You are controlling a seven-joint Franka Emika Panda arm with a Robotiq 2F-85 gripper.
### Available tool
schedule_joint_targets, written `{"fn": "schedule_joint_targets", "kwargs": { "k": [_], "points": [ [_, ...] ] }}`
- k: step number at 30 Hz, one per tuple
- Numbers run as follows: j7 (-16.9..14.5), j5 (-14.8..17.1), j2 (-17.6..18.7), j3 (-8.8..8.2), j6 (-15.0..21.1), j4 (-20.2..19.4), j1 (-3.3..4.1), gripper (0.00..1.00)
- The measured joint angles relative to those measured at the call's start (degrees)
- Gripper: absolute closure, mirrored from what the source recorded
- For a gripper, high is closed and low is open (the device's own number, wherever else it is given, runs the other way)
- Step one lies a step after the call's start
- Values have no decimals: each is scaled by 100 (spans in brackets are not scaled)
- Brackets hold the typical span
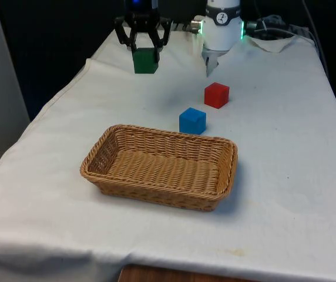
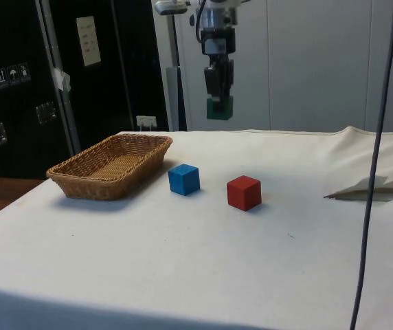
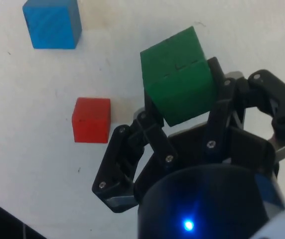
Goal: Pick up exactly two blocks and place them into the basket.
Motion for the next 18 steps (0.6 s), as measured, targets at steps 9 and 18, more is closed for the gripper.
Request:
{"fn": "schedule_joint_targets", "kwargs": {
  "k": [9,18],
  "points": [
    [-292,11,109,0,0,138,-29,99],
    [-596,74,218,11,6,281,-40,99]
  ]
}}
